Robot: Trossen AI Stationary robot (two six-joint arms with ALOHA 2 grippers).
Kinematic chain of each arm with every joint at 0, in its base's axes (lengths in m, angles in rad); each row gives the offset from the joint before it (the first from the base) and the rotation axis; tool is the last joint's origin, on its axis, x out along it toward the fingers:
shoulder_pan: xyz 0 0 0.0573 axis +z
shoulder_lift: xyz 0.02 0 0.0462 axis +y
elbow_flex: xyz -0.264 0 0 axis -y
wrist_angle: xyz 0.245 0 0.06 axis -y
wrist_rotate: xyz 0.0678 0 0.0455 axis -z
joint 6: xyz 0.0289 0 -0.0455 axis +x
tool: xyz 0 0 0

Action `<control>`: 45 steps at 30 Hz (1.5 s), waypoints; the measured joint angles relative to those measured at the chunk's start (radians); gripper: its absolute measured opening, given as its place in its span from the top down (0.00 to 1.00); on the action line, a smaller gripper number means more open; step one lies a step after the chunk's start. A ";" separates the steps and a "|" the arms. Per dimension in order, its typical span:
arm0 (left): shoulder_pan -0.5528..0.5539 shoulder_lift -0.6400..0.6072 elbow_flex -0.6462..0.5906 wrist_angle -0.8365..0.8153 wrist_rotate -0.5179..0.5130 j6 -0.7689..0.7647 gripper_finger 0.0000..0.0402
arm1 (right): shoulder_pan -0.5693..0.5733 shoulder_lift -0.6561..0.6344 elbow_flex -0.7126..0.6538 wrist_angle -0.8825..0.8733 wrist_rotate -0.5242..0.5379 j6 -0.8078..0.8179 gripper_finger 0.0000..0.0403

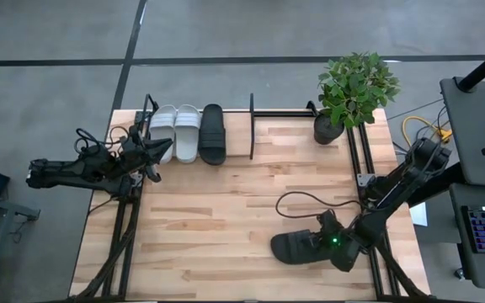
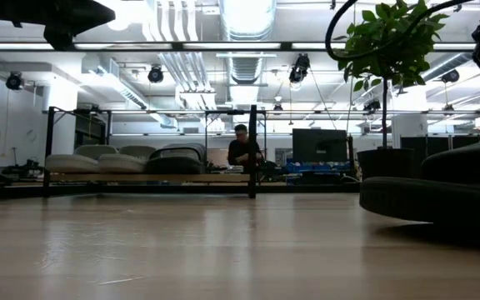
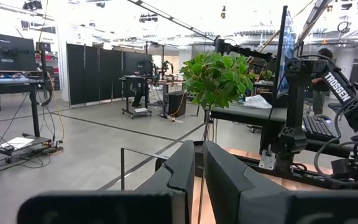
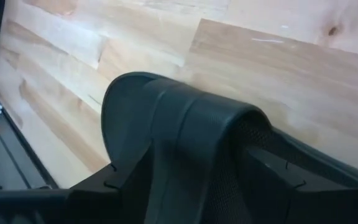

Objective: Pick and place slides into the shelf
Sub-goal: Put the black slides on the shelf

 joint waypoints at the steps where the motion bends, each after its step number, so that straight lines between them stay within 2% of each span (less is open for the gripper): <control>1: 0.000 0.000 0.000 0.000 0.000 0.000 0.94 | -0.005 0.003 0.000 0.002 0.000 -0.001 0.50; 6: 0.000 0.000 0.000 0.000 0.000 0.000 0.94 | -0.021 0.021 0.001 0.006 0.001 -0.014 0.61; 14: 0.000 0.002 0.000 0.000 0.000 -0.001 0.94 | -0.039 0.026 0.002 0.015 0.001 -0.139 0.91; 16: 0.000 0.002 0.000 0.000 0.000 -0.001 0.94 | -0.043 0.025 0.002 0.015 0.000 -0.187 0.96; 25: 0.000 0.014 0.000 0.004 0.000 -0.002 0.94 | -0.128 -0.010 0.000 0.032 -0.008 -0.460 0.97; 34: 0.000 0.065 0.000 0.057 0.005 -0.010 0.94 | -0.286 -0.165 -0.002 0.059 -0.006 -0.856 0.97; 37: 0.000 0.096 0.000 0.065 0.006 -0.010 0.94 | -0.335 -0.221 -0.002 0.123 -0.037 -0.986 0.97; 45: 0.000 0.177 0.000 0.188 0.010 -0.009 0.94 | -0.426 -0.331 -0.002 0.390 -0.102 -1.504 0.97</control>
